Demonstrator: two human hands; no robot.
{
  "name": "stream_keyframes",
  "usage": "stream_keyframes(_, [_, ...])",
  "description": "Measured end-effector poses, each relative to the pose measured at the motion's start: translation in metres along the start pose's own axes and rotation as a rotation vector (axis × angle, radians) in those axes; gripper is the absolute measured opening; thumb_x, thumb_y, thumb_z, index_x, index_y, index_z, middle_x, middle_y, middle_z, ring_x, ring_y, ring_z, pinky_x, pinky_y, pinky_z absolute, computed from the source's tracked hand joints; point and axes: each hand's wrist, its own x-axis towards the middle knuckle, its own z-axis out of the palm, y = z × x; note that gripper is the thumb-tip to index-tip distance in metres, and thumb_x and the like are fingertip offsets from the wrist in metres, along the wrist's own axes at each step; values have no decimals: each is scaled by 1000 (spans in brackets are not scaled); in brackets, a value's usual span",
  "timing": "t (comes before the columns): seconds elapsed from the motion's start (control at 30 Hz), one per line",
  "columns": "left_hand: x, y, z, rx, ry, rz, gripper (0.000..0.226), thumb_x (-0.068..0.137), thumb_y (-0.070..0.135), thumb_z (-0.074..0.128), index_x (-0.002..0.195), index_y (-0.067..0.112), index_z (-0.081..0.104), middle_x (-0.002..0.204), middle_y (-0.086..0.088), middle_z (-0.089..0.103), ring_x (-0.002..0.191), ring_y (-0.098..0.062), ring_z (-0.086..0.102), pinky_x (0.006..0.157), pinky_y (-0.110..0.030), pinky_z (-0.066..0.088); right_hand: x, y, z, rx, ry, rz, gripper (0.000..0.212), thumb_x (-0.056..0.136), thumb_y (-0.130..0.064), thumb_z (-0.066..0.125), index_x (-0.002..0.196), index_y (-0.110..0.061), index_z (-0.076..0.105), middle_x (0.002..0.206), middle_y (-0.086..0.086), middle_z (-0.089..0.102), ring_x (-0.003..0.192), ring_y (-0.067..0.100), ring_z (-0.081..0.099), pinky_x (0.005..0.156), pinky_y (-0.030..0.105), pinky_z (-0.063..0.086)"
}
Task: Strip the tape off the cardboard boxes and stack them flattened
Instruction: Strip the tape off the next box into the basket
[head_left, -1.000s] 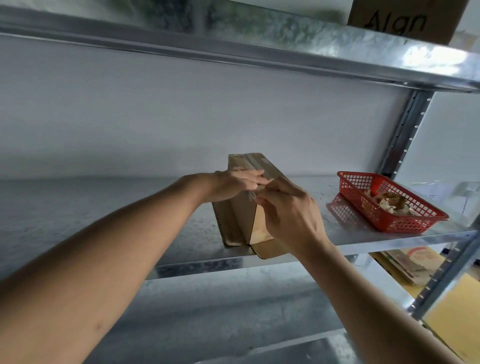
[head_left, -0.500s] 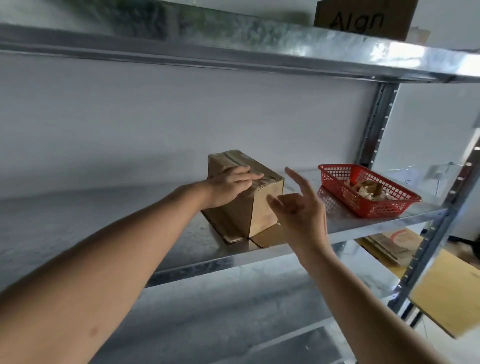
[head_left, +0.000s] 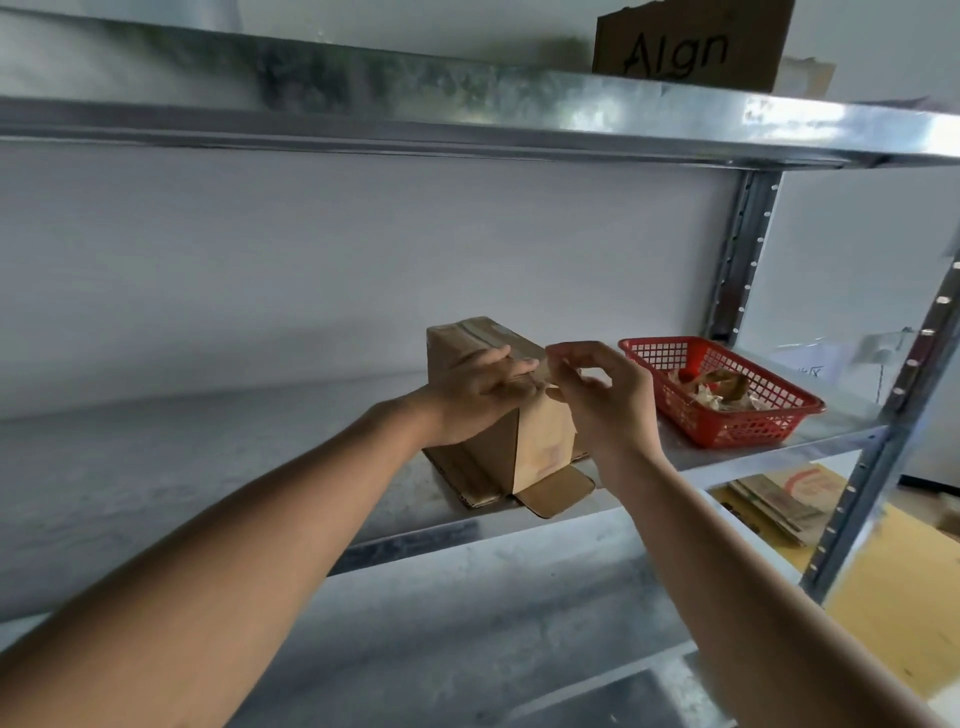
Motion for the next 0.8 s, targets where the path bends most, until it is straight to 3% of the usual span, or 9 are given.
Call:
stream_keyframes(0.1, [18, 15, 17, 122, 59, 14, 61, 99, 70, 39, 155, 47, 33, 172, -1, 14, 159, -21, 4, 125, -54, 18, 19, 6, -22, -102, 19, -54, 13, 88, -19, 81, 96, -29, 82, 95, -8, 78, 84, 9, 75, 88, 45, 61])
stream_keyframes(0.23, [47, 40, 37, 106, 103, -39, 79, 88, 77, 31, 159, 41, 31, 171, -4, 17, 159, -19, 2, 126, -50, 14, 43, 23, -69, -341, 89, -173, 26, 82, -36, 85, 108, -34, 79, 86, -22, 75, 81, -7, 69, 82, 15, 52])
stream_keyframes(0.27, [55, 47, 41, 92, 121, -54, 86, 82, 80, 28, 158, 41, 32, 171, -4, 18, 159, -18, 3, 126, -47, 13, 50, 28, -84, -371, 90, -173, 29, 81, -37, 86, 109, -35, 77, 82, -24, 73, 80, -8, 69, 81, 15, 50])
stream_keyframes(0.33, [70, 63, 50, 62, 162, -83, 93, 74, 81, 26, 157, 40, 37, 170, -2, 21, 157, -14, 6, 125, -42, 11, 67, 38, -111, -378, 80, -146, 23, 79, -32, 89, 100, -30, 78, 77, -24, 72, 77, -6, 70, 81, 18, 51])
stream_keyframes(0.43, [92, 84, 64, 49, 183, -114, 91, 73, 76, 27, 155, 37, 40, 168, 1, 24, 156, -13, 9, 124, -42, 13, 91, 55, -143, -436, 59, -138, 12, 78, -27, 89, 87, -24, 81, 77, -19, 73, 71, -11, 65, 69, 0, 39])
stream_keyframes(0.53, [108, 104, 75, 57, 212, -130, 79, 84, 63, 32, 155, 32, 42, 166, -2, 30, 156, -17, 13, 124, -39, 15, 108, 68, -166, -506, 3, -146, 7, 81, -24, 86, 84, -23, 81, 72, -18, 69, 67, -9, 60, 62, 4, 36])
stream_keyframes(0.6, [114, 114, 80, 40, 226, -150, 71, 88, 53, 32, 156, 33, 41, 161, -2, 35, 154, -18, 17, 121, -36, 18, 116, 74, -178, -557, -67, -119, 3, 84, -22, 83, 84, -23, 81, 75, -14, 70, 72, 3, 64, 65, 18, 45])
stream_keyframes(0.7, [119, 125, 83, 14, 233, -203, 59, 95, 45, 32, 152, 40, 45, 148, 0, 43, 147, -21, 28, 121, -45, 26, 126, 80, -192, -650, -185, -61, 7, 87, -14, 78, 84, -19, 81, 80, -6, 76, 75, 13, 68, 71, 31, 56])
stream_keyframes(0.8, [127, 131, 83, 35, 232, -236, 44, 106, 32, 34, 145, 43, 53, 138, 0, 46, 141, -23, 35, 118, -47, 30, 133, 85, -199, -746, -308, -71, 13, 90, -9, 72, 84, -16, 81, 79, -2, 76, 65, 8, 65, 51, 18, 47])
